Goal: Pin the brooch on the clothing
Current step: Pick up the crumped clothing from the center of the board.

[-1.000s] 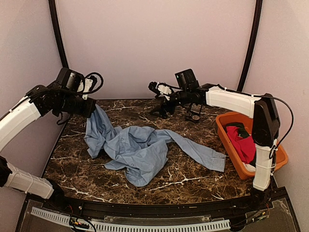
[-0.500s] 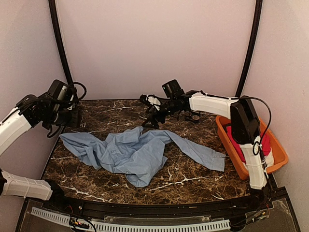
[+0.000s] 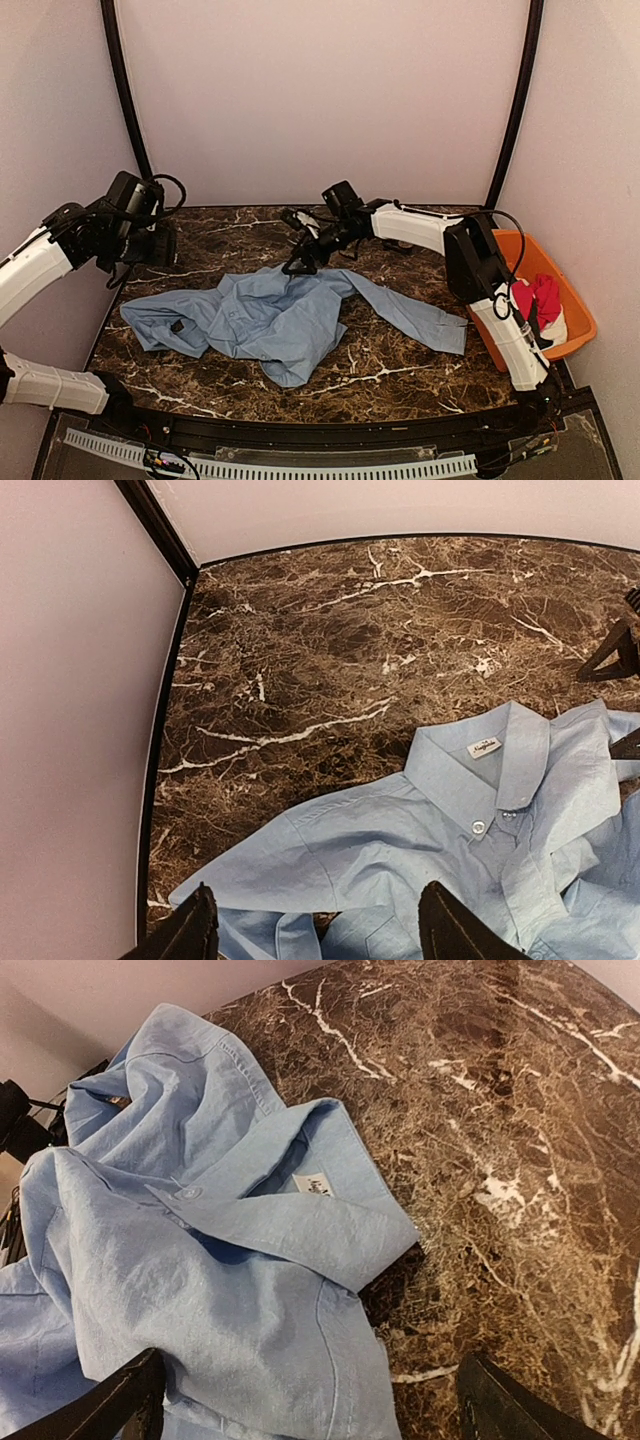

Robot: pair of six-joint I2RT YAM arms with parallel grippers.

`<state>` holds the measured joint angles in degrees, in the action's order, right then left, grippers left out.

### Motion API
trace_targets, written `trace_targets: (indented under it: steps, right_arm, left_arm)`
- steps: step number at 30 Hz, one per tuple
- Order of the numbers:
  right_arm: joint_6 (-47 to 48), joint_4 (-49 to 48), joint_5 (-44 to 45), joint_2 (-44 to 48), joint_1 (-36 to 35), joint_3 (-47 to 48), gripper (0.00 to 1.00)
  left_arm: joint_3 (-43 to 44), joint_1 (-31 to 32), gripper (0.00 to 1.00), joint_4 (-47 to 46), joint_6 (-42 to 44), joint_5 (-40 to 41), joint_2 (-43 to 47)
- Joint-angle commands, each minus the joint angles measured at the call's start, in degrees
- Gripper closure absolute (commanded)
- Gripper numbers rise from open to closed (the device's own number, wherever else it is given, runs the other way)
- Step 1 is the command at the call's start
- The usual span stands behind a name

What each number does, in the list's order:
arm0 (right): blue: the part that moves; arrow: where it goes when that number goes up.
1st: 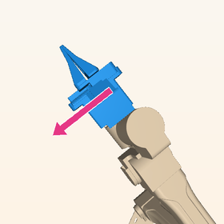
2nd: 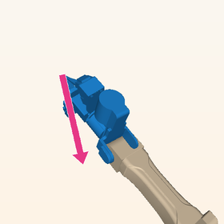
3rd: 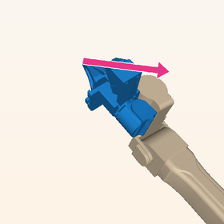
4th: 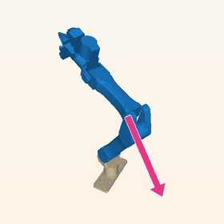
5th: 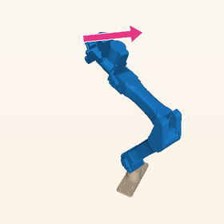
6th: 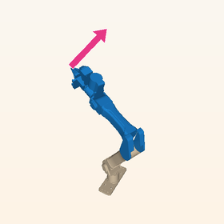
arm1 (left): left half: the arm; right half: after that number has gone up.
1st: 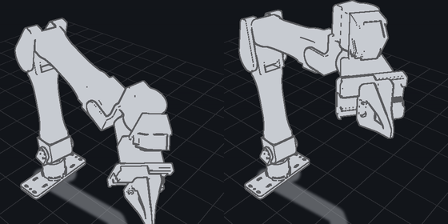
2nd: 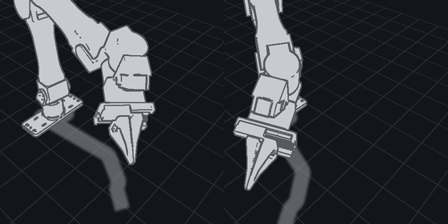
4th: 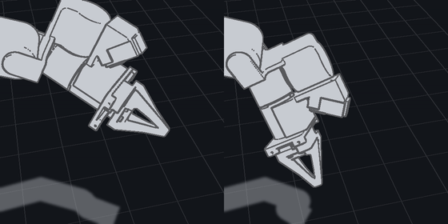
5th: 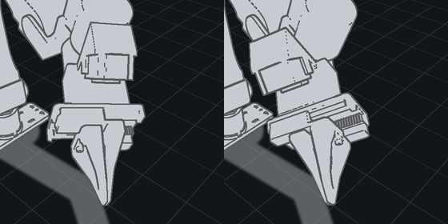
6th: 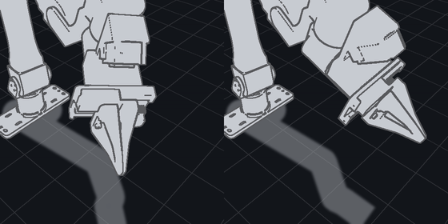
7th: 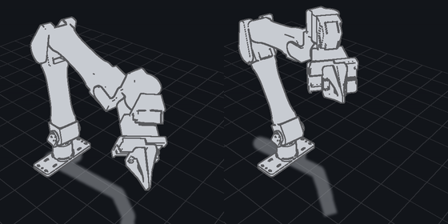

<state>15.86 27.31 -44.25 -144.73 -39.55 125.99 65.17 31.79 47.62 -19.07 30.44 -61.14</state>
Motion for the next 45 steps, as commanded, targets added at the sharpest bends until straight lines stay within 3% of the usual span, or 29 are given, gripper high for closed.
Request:
trace_targets:
  steps: [1,6,7,9,11,16,22,27,29,36,45]
  right_arm:
    - [-3.16,0.81,-3.43,-2.21,-0.78,2.08,0.03]
    - [-3.89,1.75,-7.12,-3.95,-1.21,2.94,0.15]
    - [-3.84,1.83,-8.15,-3.98,-1.31,2.9,0.25]
    - [-4.05,2.03,-10.44,-3.91,-1.32,3.09,0.56]
    - [-4.11,2.59,-11.35,-3.03,-1.4,3.06,1.0]
    - [4.14,3.59,-7.27,8.6,-2.95,-5.34,1.0]
    - [21.07,-16.37,9.41,38.72,-7.21,-42.2,1.0]
    - [34.0,-29.88,15.92,56.12,-11.29,-68.5,1.0]
    - [38.45,-28.92,18.86,57.88,-13.68,-71.82,1.0]
    - [41.21,-22.42,30.3,56.81,-20.85,-76.41,1.0]
    - [39.47,-14.14,39.63,61.77,-28.03,-80.53,1.0]
  left_arm:
    - [-0.86,0.11,0.31,-1.83,0.64,-0.77,-0.24]
    - [-1.46,0.11,0.31,-2.98,1.15,-0.58,-0.21]
    - [-1.69,0.11,0.31,-3.02,1.19,-0.52,-0.16]
    - [-2.16,0.11,0.31,-3.24,1.37,-0.36,0.01]
    - [-2.75,0.11,0.31,-3.68,1.88,-0.08,0.2]
    - [-3.04,0.11,0.25,-5.88,2.53,-0.62,-1.15]
    - [-5.16,0.0,0.04,-16.38,3.84,-11.71,0.66]
    - [-5.26,-0.32,0.01,-19.95,7.05,-21.77,-1.43]
    - [-4.52,-0.18,0.01,-19.9,7.81,-25.4,-4.27]
    - [1.04,-0.06,0.01,-20.91,12.13,-39.16,-17.35]
    - [17.14,-0.06,0.01,-14.21,20.9,-45.09,-40.17]
